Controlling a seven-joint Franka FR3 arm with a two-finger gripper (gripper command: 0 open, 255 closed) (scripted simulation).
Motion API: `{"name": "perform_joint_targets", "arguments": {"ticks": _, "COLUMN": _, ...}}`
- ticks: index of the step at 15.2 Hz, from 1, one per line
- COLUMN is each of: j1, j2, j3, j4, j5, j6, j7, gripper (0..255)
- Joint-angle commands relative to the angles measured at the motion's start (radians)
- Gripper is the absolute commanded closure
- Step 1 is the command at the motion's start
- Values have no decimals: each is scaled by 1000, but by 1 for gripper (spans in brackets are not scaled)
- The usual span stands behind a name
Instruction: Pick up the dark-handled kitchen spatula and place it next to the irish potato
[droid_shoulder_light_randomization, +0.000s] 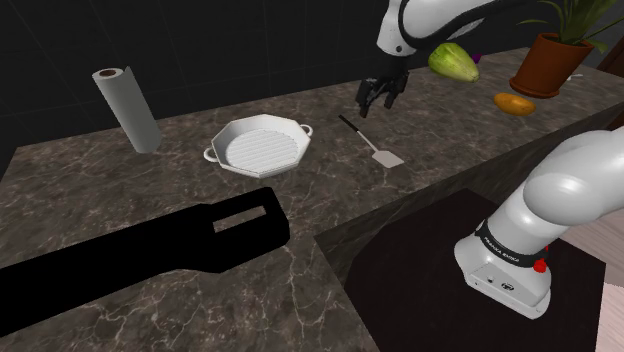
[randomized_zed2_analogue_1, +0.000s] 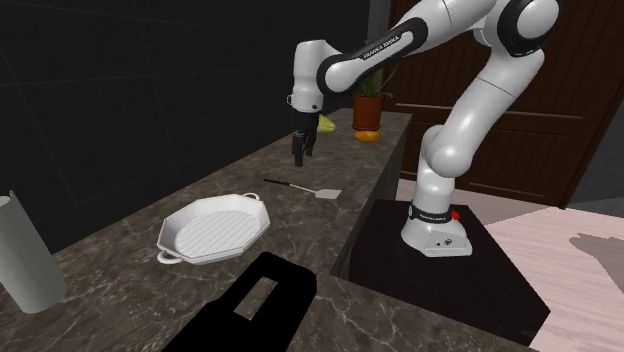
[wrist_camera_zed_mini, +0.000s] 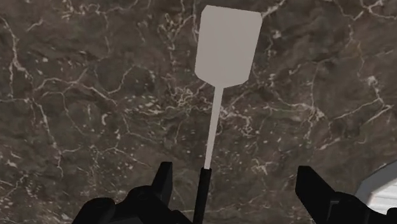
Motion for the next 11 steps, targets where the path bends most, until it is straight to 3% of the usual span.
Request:
{"name": "perform_joint_targets", "arguments": {"ticks": 1, "j1": -21, "j2": 64, "j3": 13, "j4": -9, "j5": -10, "j6": 71, "j7": 51, "gripper": 0}}
{"name": "perform_joint_targets", "arguments": {"ticks": 4, "j1": -50, "j2": 152, "j3": 27, "j4": -19, "j5": -31, "j6": 160, "j7": 121, "gripper": 0}}
{"name": "perform_joint_targets", "arguments": {"ticks": 11, "j1": -56, "j2": 226, "j3": 35, "j4": -55, "j5": -44, "j6": 270, "j7": 131, "gripper": 0}}
